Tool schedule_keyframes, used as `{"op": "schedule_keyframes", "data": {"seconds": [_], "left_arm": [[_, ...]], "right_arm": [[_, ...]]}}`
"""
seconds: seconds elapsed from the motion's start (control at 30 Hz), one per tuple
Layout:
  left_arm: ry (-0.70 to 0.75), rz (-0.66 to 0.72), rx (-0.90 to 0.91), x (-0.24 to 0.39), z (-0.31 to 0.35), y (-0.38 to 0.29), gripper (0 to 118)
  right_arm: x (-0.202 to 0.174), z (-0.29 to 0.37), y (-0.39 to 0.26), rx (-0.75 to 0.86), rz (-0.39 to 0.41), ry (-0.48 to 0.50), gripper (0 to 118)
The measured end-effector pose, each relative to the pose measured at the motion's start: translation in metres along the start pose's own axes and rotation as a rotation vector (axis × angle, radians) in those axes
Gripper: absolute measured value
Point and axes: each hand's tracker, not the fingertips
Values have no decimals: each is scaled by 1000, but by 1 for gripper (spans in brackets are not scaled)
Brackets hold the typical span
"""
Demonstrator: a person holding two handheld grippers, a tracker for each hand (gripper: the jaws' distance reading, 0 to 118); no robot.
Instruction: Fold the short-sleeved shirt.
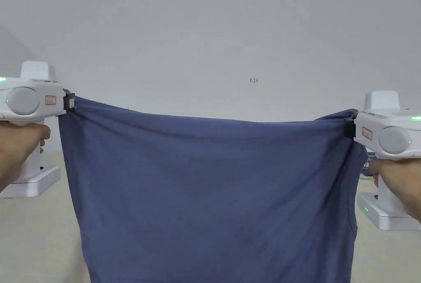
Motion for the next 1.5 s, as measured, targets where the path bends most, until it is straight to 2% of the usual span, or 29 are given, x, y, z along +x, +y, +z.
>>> {"op": "schedule_keyframes", "data": {"seconds": [0.23,0.33,0.4,0.7,0.87,1.13,1.23,1.5], "left_arm": [[14,28,22,10,-46,27,0],[17,19,26,14,-64,36,0],[21,12,38,16,-71,39,0],[-1,-14,52,15,-73,18,0],[-31,-22,60,9,-45,-11,0],[-68,-11,56,-3,33,-82,0],[-75,-3,37,-9,61,-113,0],[-103,25,-18,-35,148,-194,0]], "right_arm": [[-8,-57,23,-7,-45,-13,5],[-12,-79,31,25,-30,-36,5],[-11,-88,40,35,-50,-35,5],[-9,-85,35,51,-20,-36,5],[-2,-52,9,39,-14,-27,5],[-1,40,-66,12,27,-5,5],[4,77,-98,-5,1,-3,5],[19,172,-187,-58,4,-12,5]]}}
